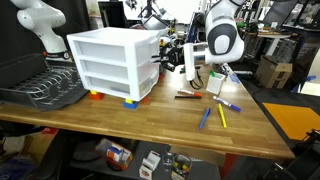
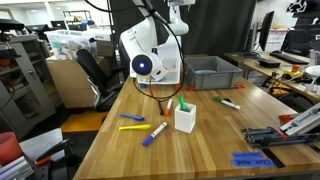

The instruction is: Open the middle drawer

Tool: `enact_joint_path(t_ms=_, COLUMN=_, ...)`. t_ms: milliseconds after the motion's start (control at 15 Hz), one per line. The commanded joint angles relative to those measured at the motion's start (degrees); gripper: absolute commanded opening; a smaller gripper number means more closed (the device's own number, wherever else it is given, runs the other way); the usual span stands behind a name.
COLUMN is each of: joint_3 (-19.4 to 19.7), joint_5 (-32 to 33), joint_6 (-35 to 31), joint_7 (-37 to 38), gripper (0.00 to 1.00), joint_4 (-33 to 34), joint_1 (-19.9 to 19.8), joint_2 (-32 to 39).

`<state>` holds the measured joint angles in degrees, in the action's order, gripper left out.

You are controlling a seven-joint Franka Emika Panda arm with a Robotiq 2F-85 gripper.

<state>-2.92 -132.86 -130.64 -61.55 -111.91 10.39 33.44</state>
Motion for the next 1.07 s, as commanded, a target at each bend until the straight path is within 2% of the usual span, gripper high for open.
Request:
enact_joint_path(t_ms=0, joint_3=1.3, joint_5=-1.6, joint_6=0.6, joint_7=-0.8, gripper=0.05, joint_4=-0.9, joint_1=1.0, joint_2=-0.5)
enact_joint_path(t_ms=1000, joint_3=2.6, joint_5=-6.0, joint_6=-1.2, joint_7=-2.8, gripper=0.05, joint_4=-11.3, joint_1=0.9, joint_2=-7.5)
